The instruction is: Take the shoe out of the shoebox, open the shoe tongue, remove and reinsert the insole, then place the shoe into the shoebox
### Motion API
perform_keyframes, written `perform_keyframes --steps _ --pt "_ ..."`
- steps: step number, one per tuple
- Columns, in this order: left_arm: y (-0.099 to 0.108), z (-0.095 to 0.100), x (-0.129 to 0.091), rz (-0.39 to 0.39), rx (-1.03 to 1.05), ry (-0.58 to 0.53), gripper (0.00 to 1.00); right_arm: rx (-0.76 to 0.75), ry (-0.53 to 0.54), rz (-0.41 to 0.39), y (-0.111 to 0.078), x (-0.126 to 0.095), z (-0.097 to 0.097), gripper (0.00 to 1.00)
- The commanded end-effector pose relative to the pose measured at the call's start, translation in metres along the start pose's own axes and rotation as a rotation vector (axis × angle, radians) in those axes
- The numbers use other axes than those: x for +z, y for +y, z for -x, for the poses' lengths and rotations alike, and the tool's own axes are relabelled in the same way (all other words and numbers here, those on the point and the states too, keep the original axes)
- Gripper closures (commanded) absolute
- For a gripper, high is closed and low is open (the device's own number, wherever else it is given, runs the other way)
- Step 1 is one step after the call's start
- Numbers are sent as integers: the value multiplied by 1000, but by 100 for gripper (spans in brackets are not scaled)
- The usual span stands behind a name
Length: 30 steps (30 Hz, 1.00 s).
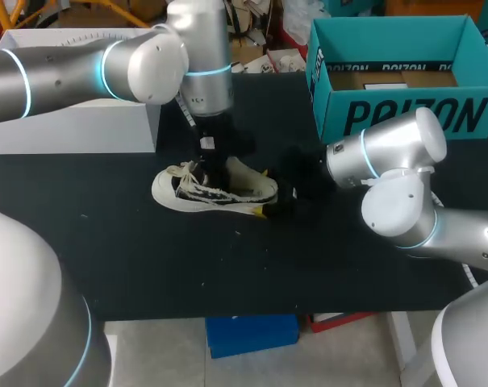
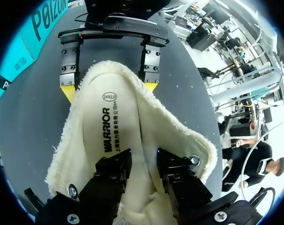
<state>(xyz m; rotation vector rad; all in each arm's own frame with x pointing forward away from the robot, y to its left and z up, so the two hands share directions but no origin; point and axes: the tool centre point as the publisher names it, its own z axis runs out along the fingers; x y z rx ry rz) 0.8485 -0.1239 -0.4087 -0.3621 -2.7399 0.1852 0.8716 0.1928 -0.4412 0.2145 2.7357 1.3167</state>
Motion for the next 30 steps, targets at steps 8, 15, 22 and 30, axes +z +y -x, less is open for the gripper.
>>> perform_keyframes --steps 8,15,22,30 --pt "7 -9 15 80 -44 -234 66 2 -1 -4 -1 1 1 100" --pt "14 -4 10 99 -60 -437 67 2 -1 -4 -1 1 1 100" --pt "16 8 11 123 -31 -576 65 2 -1 -4 -1 1 1 100" --pt "15 21 11 99 3 -675 65 2 -1 -4 -1 1 1 100"
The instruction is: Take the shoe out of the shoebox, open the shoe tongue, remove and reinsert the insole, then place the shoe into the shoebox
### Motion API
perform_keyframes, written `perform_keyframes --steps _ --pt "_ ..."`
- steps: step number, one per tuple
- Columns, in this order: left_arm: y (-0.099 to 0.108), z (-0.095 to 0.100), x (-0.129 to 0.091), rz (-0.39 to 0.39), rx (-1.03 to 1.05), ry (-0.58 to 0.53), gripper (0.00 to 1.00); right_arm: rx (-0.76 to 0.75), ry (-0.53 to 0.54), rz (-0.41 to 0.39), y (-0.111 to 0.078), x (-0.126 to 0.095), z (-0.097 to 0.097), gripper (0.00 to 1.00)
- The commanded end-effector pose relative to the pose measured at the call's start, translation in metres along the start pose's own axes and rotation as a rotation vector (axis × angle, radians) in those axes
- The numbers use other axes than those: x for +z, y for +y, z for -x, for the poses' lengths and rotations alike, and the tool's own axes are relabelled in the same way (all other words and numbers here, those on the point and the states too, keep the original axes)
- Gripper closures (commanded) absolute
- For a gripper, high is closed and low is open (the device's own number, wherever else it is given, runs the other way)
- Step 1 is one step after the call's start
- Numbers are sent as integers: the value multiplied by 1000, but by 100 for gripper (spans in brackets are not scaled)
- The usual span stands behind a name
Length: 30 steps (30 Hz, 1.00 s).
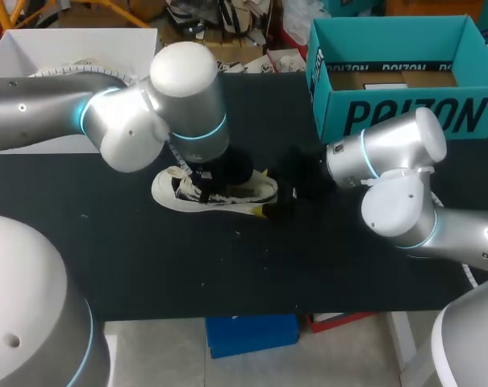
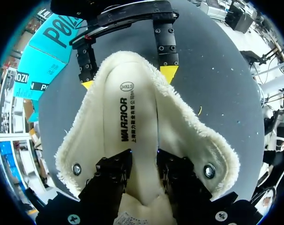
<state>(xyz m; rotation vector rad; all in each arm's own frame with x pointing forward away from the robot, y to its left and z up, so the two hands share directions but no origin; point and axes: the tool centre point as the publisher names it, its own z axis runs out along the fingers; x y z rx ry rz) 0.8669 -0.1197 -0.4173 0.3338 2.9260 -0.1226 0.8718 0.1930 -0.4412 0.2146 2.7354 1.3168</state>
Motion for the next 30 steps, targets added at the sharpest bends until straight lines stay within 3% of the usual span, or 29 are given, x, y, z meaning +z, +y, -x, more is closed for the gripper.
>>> perform_keyframes --steps 1,14,21,23,24,25,30 --pt "4 -2 11 -27 -9 -132 65 2 -1 -4 -1 1 1 100" --pt "1 15 0 -77 -43 -246 62 2 -1 -4 -1 1 1 100" --pt "-4 16 -1 -85 -38 -231 62 2 -1 -4 -1 1 1 100" --pt "-5 15 -1 -98 -38 -206 71 2 -1 -4 -1 1 1 100" --pt "-6 15 -1 -97 -39 -198 90 2 -1 -4 -1 1 1 100" --pt "-7 14 -1 -100 -38 -186 100 2 -1 -4 -1 1 1 100" --pt "-10 9 -3 -110 -46 -154 100 2 -1 -4 -1 1 1 100"
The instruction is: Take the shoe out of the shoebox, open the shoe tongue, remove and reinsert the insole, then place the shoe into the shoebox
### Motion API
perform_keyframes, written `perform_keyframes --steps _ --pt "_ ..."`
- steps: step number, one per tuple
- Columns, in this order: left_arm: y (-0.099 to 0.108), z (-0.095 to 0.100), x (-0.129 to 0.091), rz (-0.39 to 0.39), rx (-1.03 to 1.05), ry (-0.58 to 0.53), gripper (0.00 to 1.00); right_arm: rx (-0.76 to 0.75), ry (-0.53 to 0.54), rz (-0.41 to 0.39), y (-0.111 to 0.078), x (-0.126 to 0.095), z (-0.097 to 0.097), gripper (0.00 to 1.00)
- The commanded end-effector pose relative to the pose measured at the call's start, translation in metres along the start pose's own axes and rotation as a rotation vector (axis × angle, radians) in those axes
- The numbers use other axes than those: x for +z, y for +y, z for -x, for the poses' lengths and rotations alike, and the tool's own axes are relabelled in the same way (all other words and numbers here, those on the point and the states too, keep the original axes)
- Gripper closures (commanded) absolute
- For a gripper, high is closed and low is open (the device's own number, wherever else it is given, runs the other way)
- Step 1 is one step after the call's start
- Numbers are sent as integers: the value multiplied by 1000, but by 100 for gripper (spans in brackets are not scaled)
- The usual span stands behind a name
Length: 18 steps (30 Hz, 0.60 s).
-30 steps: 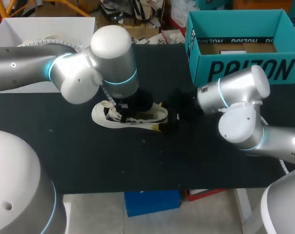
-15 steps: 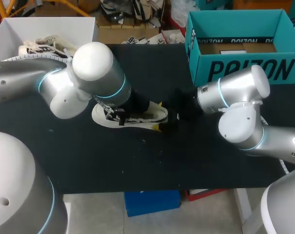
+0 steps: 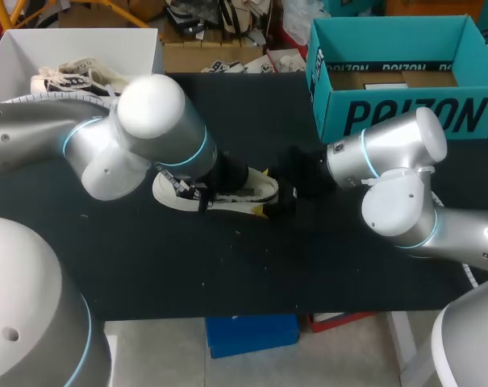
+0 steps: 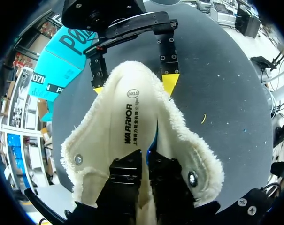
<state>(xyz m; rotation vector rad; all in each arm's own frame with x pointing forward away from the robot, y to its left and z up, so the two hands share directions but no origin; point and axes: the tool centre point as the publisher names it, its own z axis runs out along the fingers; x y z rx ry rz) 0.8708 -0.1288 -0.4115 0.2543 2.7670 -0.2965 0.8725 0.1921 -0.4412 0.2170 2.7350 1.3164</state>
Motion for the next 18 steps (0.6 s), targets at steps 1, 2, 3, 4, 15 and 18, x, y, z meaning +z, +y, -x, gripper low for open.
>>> perform_keyframes --steps 1,2,3,4,15,18 --pt "-2 2 0 -10 0 26 100 1 0 -4 -1 2 0 100" --pt "-2 1 -1 -14 -1 38 100 1 0 -4 -1 2 0 100" --pt "-3 0 -3 -27 -3 53 100 1 0 -4 -1 2 0 100" --pt "-3 0 -4 -40 -6 68 100 1 0 -4 -1 2 0 100" --pt "-6 3 -17 -119 -35 153 100 1 0 -4 -1 2 0 100" --pt "-6 4 -19 -132 -42 160 100 1 0 -4 -1 2 0 100"
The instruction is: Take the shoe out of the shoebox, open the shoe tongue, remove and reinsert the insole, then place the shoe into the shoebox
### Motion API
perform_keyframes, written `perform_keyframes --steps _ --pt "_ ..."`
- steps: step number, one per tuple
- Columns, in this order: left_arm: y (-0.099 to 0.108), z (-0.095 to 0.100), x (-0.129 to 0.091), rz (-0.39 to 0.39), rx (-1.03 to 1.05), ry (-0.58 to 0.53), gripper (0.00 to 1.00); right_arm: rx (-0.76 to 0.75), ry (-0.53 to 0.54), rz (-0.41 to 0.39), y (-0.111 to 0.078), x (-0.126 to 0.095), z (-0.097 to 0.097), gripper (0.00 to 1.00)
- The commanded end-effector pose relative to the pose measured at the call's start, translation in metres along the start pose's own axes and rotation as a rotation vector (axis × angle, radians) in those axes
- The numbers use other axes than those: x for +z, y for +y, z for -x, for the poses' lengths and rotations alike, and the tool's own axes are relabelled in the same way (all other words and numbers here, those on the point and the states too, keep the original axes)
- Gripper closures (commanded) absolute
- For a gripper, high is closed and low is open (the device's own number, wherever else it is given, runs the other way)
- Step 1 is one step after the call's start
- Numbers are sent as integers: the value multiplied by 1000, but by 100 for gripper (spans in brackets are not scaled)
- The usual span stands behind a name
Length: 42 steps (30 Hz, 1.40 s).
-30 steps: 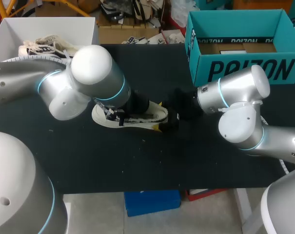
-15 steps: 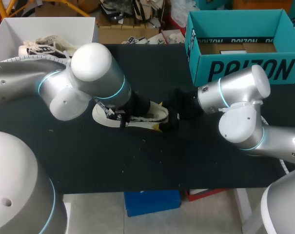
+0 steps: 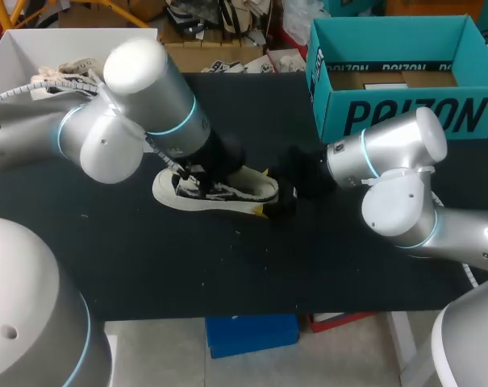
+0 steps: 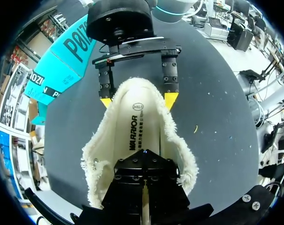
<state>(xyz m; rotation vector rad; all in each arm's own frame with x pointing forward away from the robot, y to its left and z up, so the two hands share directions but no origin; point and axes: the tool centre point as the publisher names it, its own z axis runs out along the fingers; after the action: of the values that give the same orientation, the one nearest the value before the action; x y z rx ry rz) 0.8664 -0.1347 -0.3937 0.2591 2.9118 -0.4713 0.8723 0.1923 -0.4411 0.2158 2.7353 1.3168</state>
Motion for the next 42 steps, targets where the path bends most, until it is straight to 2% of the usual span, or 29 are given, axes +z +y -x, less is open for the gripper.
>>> perform_keyframes --steps 1,8,32,35,42 --pt "3 0 -3 -18 -1 10 100 1 -1 -4 -1 2 0 100" --pt "4 3 -10 -65 -10 33 100 1 -1 -4 -1 2 0 100" --pt "-6 13 -42 -125 -14 72 100 1 -1 -4 -1 2 0 100" --pt "-6 14 -43 -135 -10 94 100 1 -1 -4 -1 2 0 100" --pt "-14 22 -57 -118 14 242 100 1 -1 -4 -1 2 0 100"
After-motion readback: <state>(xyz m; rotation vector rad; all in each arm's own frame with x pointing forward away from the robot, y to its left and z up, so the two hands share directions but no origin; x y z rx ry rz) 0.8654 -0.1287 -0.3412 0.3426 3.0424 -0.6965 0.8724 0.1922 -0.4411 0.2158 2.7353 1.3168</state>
